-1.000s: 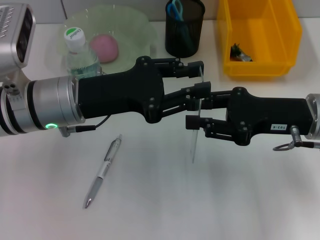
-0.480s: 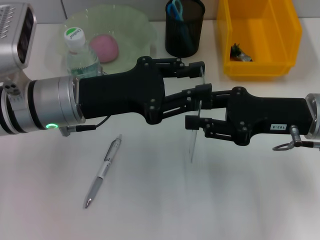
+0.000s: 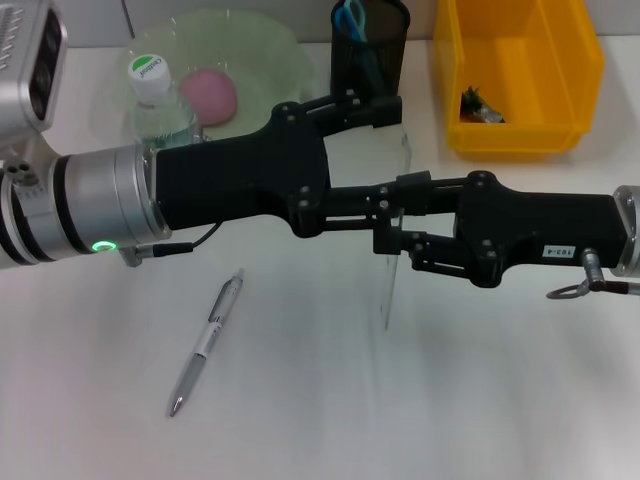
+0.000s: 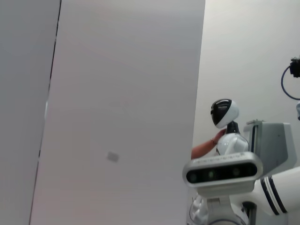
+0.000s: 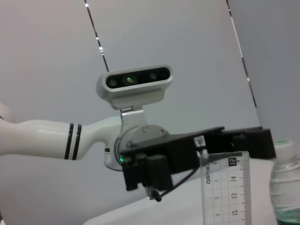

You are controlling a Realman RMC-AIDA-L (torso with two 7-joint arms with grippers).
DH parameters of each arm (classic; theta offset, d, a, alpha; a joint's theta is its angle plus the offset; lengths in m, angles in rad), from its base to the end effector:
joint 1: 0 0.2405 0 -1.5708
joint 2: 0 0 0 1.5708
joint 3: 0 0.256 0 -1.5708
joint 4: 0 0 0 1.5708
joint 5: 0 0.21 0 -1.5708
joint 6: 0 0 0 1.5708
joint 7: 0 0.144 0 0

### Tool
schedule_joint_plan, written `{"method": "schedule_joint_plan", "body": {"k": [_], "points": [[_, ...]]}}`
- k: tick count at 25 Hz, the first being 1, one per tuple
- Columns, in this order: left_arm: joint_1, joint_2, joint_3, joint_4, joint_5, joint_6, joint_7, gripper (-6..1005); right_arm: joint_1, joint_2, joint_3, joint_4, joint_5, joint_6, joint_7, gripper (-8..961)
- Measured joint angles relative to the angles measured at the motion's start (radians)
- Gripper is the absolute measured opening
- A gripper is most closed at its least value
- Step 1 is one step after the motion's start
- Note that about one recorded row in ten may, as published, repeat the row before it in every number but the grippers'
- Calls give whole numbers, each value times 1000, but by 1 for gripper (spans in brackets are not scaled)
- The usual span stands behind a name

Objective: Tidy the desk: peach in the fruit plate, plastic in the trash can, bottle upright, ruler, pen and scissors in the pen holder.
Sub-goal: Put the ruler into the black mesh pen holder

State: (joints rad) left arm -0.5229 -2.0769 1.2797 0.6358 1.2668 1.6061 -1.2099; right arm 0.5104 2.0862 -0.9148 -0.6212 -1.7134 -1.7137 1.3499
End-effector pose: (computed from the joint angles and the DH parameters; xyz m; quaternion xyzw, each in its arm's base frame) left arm -0.1687 0.3156 -0.0269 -0.9039 -0.0695 -0.4204 0.0360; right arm 0.2185 0.3061 -0.0149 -0.9255 0.1590 0.3430 0.0246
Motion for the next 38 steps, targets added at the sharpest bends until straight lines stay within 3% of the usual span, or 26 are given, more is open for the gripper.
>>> {"method": "schedule_joint_plan", "body": {"k": [5,12,19,25,30,34,38], "points": [[16,4,-5,-2,-27,-2,4,852,-7,-1,19,-4,6,47,-2,390],[48,4,2,-7,-35,-2,8,850,-9,-4,101,-52,79,123,-7,390],[70,3,75,-57,-31,13,106,849,57,-3,96,-82,153,355,-86,390],[75,-2,120,-125,-41,19,170,847,185,0,94,54,303,576,-250,389],[79,-2,121,-130,-103,29,162,847,277,1,94,148,332,720,-369,389],[79,-2,121,-131,-135,43,162,846,305,2,94,193,367,740,-442,389],[72,-2,122,-144,-156,53,160,846,331,2,94,293,533,745,-648,390]]}}
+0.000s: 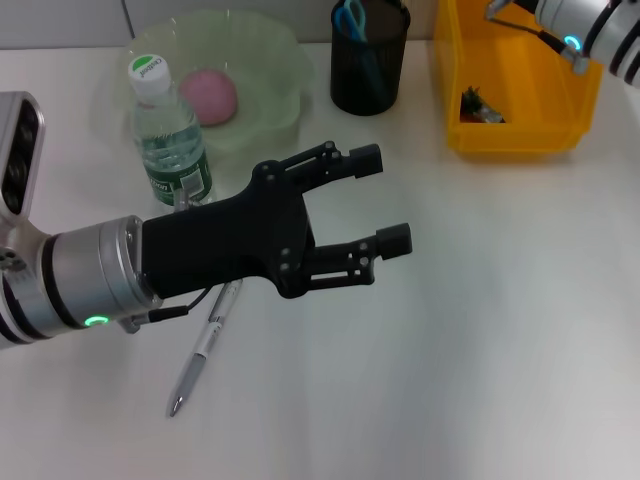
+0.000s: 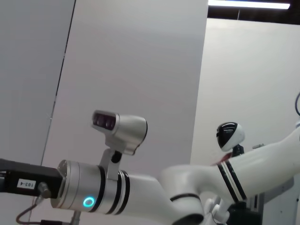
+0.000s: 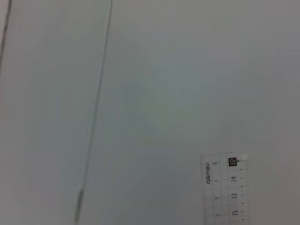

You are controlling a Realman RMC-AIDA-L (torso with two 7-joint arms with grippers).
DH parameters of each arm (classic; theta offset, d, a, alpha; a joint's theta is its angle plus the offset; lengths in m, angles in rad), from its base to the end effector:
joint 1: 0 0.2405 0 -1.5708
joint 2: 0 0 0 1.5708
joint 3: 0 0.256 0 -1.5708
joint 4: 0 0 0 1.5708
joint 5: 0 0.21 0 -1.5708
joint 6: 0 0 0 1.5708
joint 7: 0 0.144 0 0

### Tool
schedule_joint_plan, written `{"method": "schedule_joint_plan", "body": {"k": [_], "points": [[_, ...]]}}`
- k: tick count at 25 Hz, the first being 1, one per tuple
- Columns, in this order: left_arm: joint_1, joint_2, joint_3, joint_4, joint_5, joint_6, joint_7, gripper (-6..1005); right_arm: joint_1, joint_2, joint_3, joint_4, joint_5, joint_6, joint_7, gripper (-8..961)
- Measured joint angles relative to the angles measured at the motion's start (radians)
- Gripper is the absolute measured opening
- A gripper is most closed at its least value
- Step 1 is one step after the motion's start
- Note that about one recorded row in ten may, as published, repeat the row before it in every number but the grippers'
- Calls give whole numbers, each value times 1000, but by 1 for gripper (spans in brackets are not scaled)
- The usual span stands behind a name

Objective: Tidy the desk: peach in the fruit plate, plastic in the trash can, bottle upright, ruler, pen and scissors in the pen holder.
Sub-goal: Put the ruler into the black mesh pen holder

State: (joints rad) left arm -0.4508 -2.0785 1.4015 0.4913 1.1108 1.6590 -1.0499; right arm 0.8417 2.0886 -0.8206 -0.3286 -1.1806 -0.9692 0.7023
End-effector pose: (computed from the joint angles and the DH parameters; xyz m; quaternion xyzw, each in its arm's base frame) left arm -0.1966 0.2827 -0.0427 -0.8836 -0.0920 -0.4571 0.0438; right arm 0.1733 0.4566 -0.0043 -0.8367 0.0883 0.3285 0.4292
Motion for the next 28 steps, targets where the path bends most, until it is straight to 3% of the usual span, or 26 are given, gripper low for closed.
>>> {"method": "schedule_joint_plan", "body": {"k": [4,15,21,28], "points": [[-4,0,1,-9,-16,-1,-4,845,27,1,1,100,120,-11,-163,389],[-18,-2,-1,-13,-37,-14,-41,844,53,3,10,171,222,6,-188,390],[-20,-1,-6,-13,-37,-16,-43,843,103,-6,-6,158,211,98,-53,389],[-20,2,-10,-12,-37,-17,-54,842,118,-6,-98,129,195,130,60,389]]}}
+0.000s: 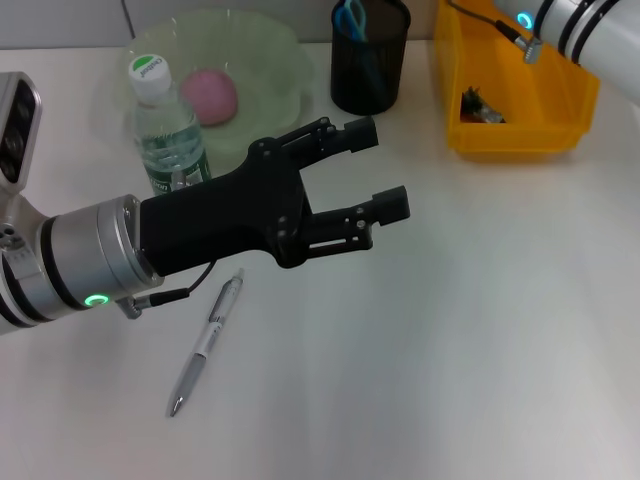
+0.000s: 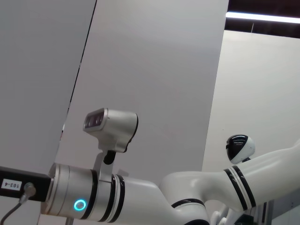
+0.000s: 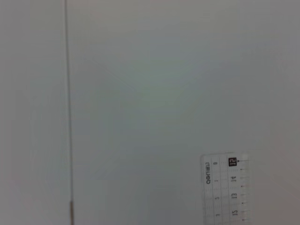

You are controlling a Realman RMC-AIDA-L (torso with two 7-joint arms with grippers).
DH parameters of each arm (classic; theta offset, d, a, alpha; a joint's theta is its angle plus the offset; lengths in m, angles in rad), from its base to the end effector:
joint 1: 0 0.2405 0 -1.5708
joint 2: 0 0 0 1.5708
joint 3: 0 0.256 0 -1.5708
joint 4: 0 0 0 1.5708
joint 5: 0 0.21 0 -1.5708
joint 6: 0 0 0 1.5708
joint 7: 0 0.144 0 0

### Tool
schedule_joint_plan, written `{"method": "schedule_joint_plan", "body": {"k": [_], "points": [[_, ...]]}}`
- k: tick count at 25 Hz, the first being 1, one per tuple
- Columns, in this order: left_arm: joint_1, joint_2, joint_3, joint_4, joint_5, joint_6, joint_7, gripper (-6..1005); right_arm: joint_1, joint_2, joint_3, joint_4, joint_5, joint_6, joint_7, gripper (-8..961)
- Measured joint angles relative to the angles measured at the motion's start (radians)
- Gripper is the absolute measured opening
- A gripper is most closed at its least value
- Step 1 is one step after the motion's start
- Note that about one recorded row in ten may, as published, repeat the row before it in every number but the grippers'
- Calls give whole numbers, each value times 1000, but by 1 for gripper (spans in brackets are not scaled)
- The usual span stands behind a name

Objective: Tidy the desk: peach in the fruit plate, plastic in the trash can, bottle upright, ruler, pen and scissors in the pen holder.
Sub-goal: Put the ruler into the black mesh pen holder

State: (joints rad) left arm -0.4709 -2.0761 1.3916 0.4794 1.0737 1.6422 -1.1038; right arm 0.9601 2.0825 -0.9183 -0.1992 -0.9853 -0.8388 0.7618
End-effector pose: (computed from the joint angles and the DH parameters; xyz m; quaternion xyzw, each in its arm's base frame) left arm -0.1929 0.2923 -0.0388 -0.8744 -0.1184 -0.4680 0.0475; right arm 0.1509 0.4745 -0.0252 -0.8265 0.1746 0.3396 0.4136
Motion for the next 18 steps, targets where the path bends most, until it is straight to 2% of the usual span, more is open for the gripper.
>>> {"method": "schedule_joint_plan", "body": {"k": [4,18], "points": [[0,2,-2,1,-9,-2,-2,842,2,1,-72,-39,0,72,72,390],[-3,2,-11,5,-14,-16,-11,840,6,4,-76,-49,3,80,66,389]]}}
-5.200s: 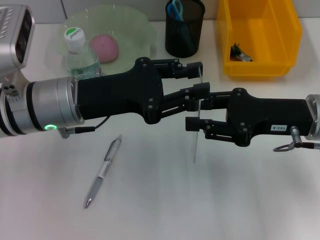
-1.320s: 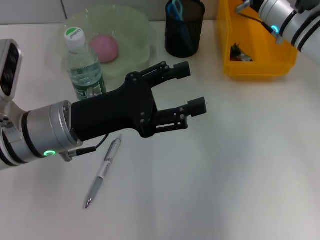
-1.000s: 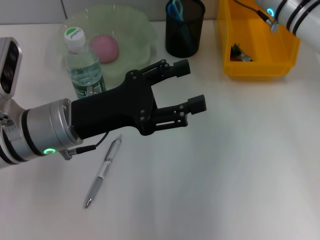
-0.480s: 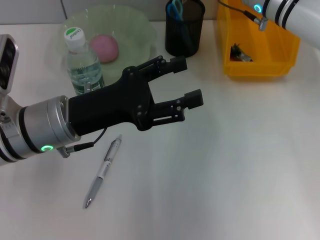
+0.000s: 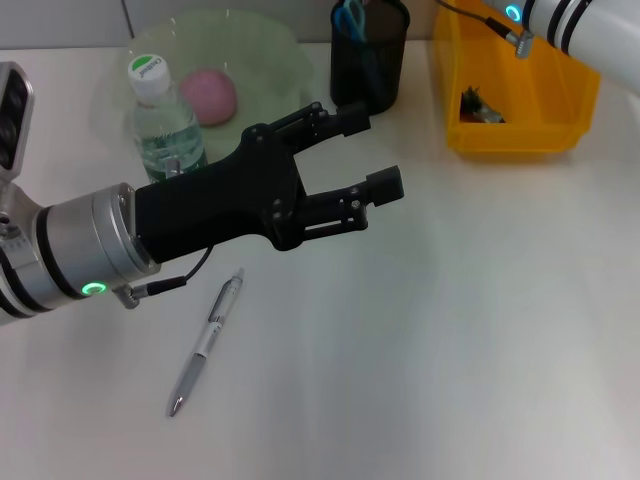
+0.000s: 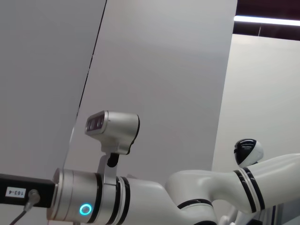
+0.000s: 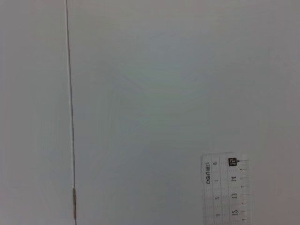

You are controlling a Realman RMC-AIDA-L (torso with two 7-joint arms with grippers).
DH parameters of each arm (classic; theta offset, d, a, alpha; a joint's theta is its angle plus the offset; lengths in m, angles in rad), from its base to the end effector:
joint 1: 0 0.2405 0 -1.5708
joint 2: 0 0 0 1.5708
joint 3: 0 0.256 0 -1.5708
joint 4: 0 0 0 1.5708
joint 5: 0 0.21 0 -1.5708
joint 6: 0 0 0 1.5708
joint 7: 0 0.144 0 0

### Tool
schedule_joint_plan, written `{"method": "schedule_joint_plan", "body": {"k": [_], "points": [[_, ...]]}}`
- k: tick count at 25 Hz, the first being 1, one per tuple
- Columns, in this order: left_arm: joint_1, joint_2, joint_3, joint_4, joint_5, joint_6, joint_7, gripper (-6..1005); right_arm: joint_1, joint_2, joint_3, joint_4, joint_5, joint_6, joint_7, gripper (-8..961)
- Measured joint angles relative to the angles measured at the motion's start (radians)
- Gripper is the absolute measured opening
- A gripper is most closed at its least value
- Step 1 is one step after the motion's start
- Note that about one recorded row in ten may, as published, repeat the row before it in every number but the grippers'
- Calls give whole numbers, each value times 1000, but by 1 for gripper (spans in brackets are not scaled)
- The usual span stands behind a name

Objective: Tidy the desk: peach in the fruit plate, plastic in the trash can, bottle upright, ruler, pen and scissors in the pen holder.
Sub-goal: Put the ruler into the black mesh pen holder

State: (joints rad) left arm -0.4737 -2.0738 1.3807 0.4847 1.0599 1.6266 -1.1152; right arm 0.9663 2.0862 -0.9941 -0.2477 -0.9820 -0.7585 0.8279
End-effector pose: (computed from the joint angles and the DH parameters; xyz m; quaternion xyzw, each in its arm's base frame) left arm -0.1924 0.2977 -0.0353 -0.8712 -0.1239 -0.4714 0.0589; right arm 0.1444 0.4804 -0.0275 -0.8341 0.1819 0.3196 0.4110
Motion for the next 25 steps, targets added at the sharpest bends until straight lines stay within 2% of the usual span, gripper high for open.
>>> {"method": "schedule_joint_plan", "body": {"k": [16,25], "points": [[-37,4,-5,6,0,-15,-27,838,2,-3,9,-7,3,4,-25,395],[-37,5,-7,6,0,-15,-28,837,0,-3,11,-7,4,4,-27,465]]}}
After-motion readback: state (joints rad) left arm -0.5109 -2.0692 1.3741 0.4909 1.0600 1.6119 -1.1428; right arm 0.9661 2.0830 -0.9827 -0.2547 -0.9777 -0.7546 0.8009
